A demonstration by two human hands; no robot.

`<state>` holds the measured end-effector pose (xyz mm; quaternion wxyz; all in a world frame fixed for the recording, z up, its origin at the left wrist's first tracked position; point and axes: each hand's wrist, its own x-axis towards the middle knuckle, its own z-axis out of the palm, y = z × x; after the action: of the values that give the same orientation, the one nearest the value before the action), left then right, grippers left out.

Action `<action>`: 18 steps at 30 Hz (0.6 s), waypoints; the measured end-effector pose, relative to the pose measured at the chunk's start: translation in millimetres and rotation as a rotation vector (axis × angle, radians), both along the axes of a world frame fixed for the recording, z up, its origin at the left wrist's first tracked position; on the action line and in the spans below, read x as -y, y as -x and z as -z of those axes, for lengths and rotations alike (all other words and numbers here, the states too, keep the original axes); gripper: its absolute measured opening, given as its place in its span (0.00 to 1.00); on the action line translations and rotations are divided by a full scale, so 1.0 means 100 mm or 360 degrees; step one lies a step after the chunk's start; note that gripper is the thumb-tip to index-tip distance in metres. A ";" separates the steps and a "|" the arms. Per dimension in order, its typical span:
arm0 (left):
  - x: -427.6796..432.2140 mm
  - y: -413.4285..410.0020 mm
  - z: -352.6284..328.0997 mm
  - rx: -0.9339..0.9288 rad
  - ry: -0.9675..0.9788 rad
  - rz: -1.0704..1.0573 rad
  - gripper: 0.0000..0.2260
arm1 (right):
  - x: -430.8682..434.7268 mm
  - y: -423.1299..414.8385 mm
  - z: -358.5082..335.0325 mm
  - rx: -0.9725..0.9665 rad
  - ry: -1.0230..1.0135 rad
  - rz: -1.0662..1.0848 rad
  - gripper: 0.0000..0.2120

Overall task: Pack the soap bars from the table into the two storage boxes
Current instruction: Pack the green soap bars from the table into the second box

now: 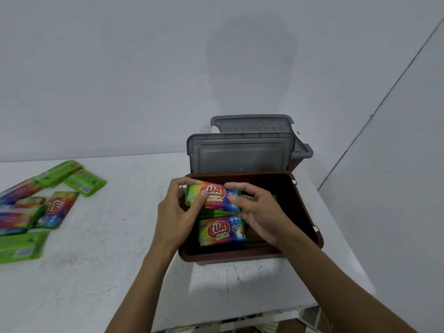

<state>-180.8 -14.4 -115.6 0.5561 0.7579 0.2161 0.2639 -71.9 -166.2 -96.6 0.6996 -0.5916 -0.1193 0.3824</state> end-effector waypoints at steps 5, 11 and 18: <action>-0.12 0.10 0.22 -0.0213 -0.0553 -0.0003 0.14 | 0.13 -0.08 0.05 0.0193 0.0212 -0.0073 0.11; -0.19 0.14 0.38 -0.0246 -0.0732 -0.0114 0.13 | 0.17 -0.10 0.15 0.0274 0.0494 -0.0285 0.12; -0.18 0.12 0.40 -0.0282 -0.0724 -0.0117 0.11 | 0.15 -0.10 0.23 0.0794 0.0935 -0.0628 0.14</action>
<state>-192.9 3.5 -155.6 0.3402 0.8754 0.2264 0.2584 -62.1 -181.2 -119.8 0.3647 -0.8059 -0.2816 0.3718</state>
